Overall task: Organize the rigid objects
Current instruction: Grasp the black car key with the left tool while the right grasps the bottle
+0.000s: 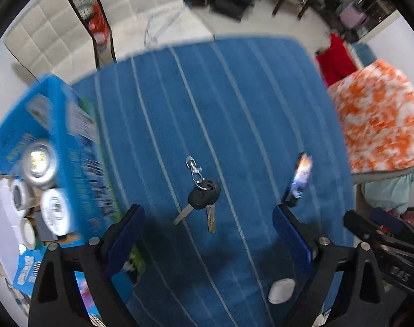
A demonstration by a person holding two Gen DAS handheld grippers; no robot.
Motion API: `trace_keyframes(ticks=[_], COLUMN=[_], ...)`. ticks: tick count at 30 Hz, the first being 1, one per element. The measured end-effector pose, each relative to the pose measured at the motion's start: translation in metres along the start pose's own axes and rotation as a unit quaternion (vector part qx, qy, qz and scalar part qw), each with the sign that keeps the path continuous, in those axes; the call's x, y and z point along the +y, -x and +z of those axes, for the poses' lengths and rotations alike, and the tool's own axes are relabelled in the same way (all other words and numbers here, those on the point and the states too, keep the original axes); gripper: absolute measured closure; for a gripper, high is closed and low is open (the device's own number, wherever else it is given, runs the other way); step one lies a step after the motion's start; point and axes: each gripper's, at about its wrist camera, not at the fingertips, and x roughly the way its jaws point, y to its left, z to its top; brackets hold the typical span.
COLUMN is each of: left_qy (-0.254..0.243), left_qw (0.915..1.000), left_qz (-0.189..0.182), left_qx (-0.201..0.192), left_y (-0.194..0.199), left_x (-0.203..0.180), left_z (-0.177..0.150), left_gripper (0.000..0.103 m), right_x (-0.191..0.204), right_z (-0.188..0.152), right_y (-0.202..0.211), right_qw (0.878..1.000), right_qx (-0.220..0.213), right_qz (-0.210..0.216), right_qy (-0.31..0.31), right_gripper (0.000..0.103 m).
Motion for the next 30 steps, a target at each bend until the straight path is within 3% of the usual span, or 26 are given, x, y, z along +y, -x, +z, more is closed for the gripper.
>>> trace_keyframes(ticks=[5,7,8,10,11,14,15,18,20,23,24,25,30], left_qy=[0.011,0.015,0.020,0.029,0.029,0.032,0.037,0.063,0.075,0.095,0.101,0.102,0.092], left_qw=[0.9986,0.9978,0.9969,0.9953,0.9972,0.9977,0.9979,0.9971,0.9963,0.9945,0.9940,0.9937,0.9950], left_qz=[0.025,0.027,0.023,0.015,0.013,0.030,0.026,0.005,-0.003,-0.018,-0.022,-0.025,-0.027], left_qx=[0.046,0.060,0.073,0.091,0.067,0.051,0.046,0.043,0.041,0.039,0.039,0.038,0.027], left_y=[-0.053,-0.069,-0.079,-0.092,-0.086,-0.079,-0.076,-0.068,-0.063,-0.054,-0.051,-0.049,-0.028], left_x=[-0.008,-0.010,-0.010,-0.010,-0.014,-0.017,-0.015,-0.002,0.002,0.013,0.014,0.015,0.018], left_z=[0.004,0.005,0.005,0.005,0.005,0.003,0.002,-0.002,-0.004,-0.006,-0.008,-0.009,-0.015], left_gripper=[0.008,0.019,0.032,0.041,0.048,0.072,0.075,0.078,0.078,0.078,0.078,0.078,0.079], right_x=[0.001,-0.001,-0.003,-0.005,-0.007,-0.008,-0.006,0.001,0.006,0.017,0.024,0.029,0.037], right_z=[0.012,0.017,0.020,0.024,0.026,0.034,0.037,0.041,0.040,0.037,0.036,0.034,0.026], right_y=[-0.033,-0.043,-0.047,-0.052,-0.055,-0.065,-0.070,-0.089,-0.100,-0.103,-0.103,-0.102,-0.098], right_qw=[1.000,0.999,0.999,0.999,0.999,0.999,0.999,0.998,0.997,0.999,0.999,0.999,0.997], right_qx=[0.023,0.028,0.031,0.036,0.038,0.038,0.039,0.053,0.057,0.040,0.039,0.034,0.021], right_qz=[0.002,0.000,0.002,0.007,0.009,0.021,0.025,0.030,0.029,0.002,-0.021,-0.038,-0.058], right_qy=[0.016,0.020,0.019,0.014,0.010,-0.007,-0.015,-0.031,-0.036,-0.016,0.002,0.017,0.043], right_gripper=[0.011,0.011,0.011,0.011,0.011,0.013,0.015,0.032,0.038,0.048,0.056,0.074,0.076])
